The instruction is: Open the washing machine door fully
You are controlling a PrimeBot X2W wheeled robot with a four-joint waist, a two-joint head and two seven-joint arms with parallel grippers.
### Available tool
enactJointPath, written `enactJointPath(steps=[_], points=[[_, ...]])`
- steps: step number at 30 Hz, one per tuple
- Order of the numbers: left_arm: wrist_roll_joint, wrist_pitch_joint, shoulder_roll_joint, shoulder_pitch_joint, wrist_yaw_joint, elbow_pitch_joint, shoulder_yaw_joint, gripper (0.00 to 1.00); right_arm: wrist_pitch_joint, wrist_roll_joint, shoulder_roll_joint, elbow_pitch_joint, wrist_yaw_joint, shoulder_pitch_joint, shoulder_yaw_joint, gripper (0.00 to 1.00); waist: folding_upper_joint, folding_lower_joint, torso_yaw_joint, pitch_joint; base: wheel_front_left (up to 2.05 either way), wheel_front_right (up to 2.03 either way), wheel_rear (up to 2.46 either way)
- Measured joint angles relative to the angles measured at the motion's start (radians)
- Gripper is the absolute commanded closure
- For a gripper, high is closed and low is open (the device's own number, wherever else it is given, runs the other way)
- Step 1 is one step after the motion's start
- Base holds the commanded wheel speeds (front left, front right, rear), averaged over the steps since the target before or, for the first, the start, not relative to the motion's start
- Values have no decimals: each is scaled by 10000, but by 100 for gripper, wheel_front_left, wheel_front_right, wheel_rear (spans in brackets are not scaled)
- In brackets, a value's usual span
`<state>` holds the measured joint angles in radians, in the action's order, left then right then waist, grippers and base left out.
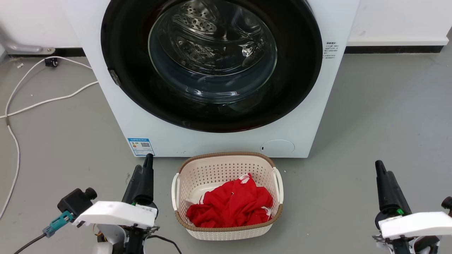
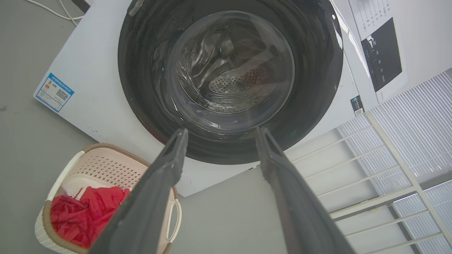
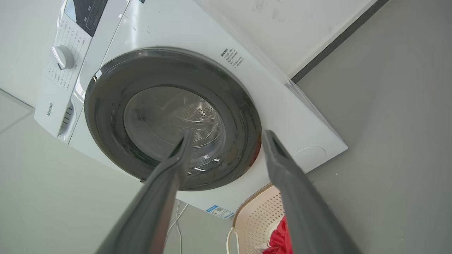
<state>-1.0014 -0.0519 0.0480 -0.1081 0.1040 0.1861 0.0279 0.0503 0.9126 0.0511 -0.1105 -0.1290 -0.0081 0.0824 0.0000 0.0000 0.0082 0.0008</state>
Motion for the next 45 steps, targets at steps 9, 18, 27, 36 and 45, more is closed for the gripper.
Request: enactJointPath(steps=[9,18,27,36,45], points=[[1348,-299,2,-17,-84,-4,253,0,295,-1494,-4,59,-2,140,-69,0,0,0,61,14,0,0,0],[2646,-575,4,-111,-128,4,497,0,472,-2872,-4,249,-2,238,-98,0,0,0,100,22,0,0,0],[4194,-859,6,-155,-259,42,771,0,639,-4320,-4,451,-2,343,-190,0,0,0,158,16,0,0,0],[5273,-1104,6,-156,-353,84,936,0,734,-5363,-4,522,-4,441,-211,0,0,0,209,16,0,0,0],[6136,-1304,10,-200,-468,151,1076,0,803,-6257,-4,525,-6,493,-188,0,0,0,260,24,0,0,0]])
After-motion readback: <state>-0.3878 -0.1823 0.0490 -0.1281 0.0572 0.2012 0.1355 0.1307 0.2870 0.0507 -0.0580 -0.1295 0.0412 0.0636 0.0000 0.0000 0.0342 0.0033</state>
